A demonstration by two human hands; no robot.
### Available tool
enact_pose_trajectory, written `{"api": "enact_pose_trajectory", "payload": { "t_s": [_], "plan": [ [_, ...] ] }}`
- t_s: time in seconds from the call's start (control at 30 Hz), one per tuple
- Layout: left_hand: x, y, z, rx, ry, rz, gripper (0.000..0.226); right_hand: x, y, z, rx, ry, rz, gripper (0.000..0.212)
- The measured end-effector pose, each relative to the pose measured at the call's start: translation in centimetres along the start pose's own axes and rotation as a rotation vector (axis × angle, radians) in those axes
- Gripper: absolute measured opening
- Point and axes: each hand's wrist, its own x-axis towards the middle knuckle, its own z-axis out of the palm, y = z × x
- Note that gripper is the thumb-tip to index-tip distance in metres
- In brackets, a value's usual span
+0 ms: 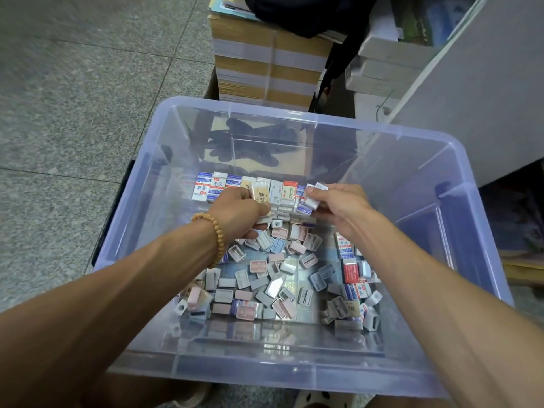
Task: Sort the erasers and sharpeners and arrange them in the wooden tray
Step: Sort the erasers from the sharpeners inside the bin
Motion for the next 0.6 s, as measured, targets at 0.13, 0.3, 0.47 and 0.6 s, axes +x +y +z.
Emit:
{"api": "enact_pose_trajectory", "payload": {
  "t_s": [0.13, 0.3, 0.47, 0.6],
  "plan": [
    [0.1, 0.0, 0.2, 0.003, -0.018, -0.012, 0.007, 0.1, -0.2, -2.5, 0.016, 0.125, 0.002, 0.022],
    [0.0, -0.3, 0.6, 0.035, -0.078, -0.057, 0.009, 0.7, 1.0, -1.2, -0.082, 0.159, -0.039, 0.022],
    [-0.3, -0.8, 0.8, 0.055, -0.091, -0.057, 0.006, 1.1, 1.7, -1.2, -0.127, 0.168, -0.042, 0.026],
    [-0.3, -0.7, 0.9, 0.053, -0.096, -0.063, 0.005, 0.5, 1.6, -1.6, -0.227, 0.138, -0.068, 0.026]
  ]
}}
